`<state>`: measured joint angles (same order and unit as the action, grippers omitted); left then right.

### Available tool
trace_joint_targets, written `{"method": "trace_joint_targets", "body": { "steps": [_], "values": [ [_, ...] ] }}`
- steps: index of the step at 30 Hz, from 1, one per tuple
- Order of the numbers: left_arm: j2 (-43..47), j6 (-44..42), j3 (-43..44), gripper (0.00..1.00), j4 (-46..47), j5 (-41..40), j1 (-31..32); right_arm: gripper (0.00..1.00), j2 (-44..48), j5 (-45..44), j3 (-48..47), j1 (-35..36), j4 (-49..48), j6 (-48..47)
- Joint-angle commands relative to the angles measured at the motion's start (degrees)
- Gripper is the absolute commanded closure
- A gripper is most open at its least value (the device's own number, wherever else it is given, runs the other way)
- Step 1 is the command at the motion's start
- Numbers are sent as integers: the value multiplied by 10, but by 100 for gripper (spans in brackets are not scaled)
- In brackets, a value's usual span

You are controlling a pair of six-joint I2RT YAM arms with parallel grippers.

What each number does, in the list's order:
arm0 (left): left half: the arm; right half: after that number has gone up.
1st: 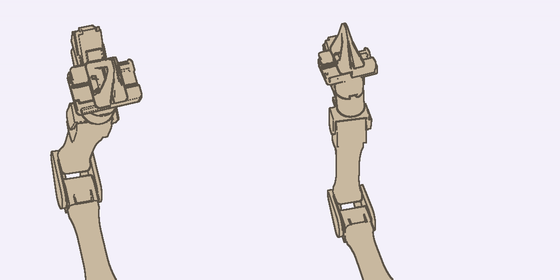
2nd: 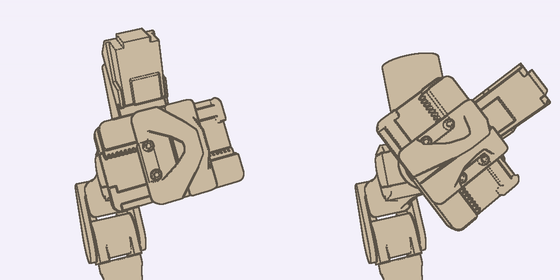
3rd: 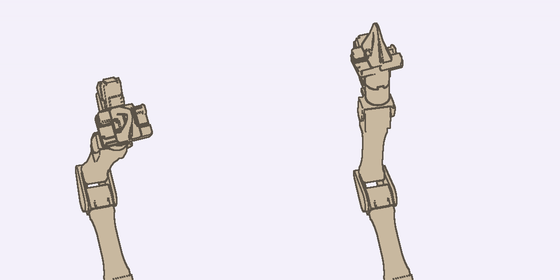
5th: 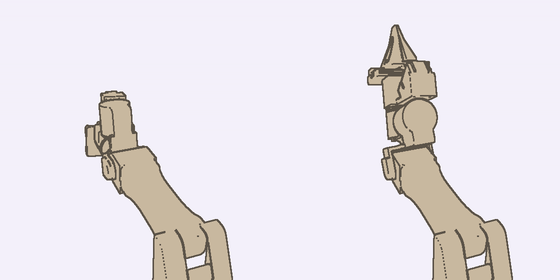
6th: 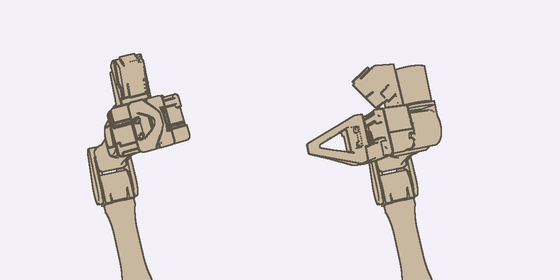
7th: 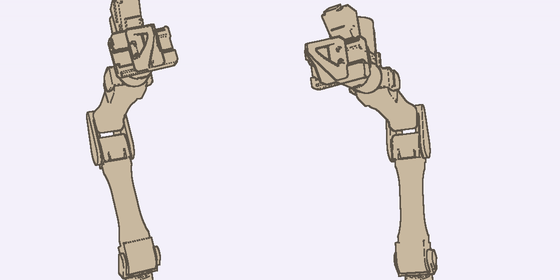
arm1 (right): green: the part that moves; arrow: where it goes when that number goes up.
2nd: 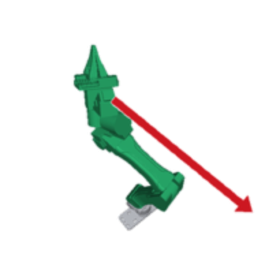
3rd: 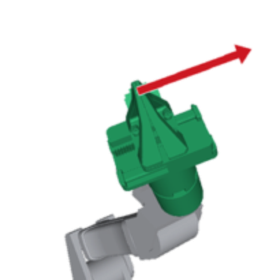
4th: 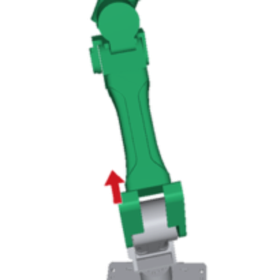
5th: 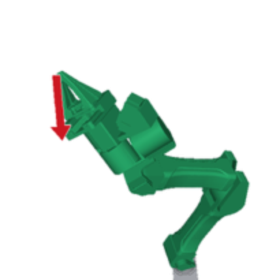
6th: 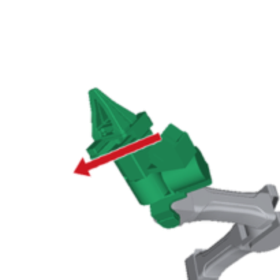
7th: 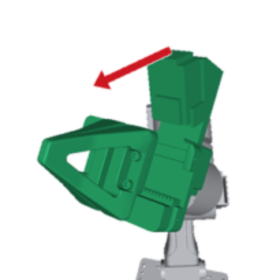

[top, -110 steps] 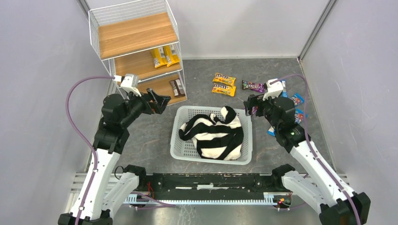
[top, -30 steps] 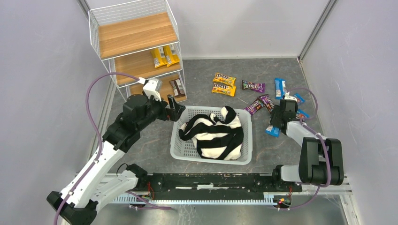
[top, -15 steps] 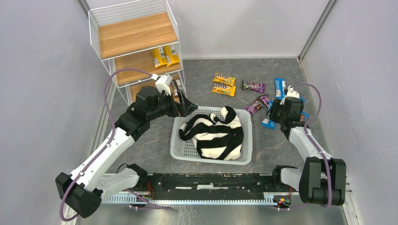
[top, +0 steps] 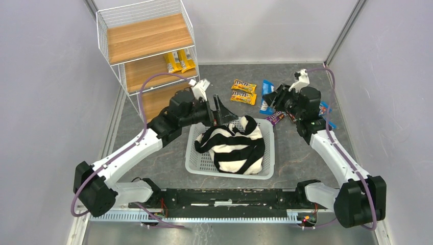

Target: Place and organize the candy bags onto the shelf

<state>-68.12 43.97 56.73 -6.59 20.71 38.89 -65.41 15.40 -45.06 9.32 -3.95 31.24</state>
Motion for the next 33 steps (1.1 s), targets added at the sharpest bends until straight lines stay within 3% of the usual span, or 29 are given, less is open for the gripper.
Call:
{"method": "trace_joint_targets", "body": {
  "steps": [1, 12, 26, 29, 33],
  "values": [
    [-18, 22, 51, 1, 40, -74, 40, 54, 14, 23, -35, 48, -84, 84],
    [-59, -48, 123, 19, 19, -325, 162, 54, 7, 8, -45, 116, -158, 174],
    [-107, -80, 170, 46, -2, -419, 207, 54, 20, -9, -37, 131, -171, 193],
    [-106, -83, 173, 47, -18, -438, 207, 55, 21, -11, -34, 131, -172, 194],
    [-94, -82, 164, 34, -27, -466, 207, 54, 19, -10, -34, 132, -172, 194]
  ]
}}
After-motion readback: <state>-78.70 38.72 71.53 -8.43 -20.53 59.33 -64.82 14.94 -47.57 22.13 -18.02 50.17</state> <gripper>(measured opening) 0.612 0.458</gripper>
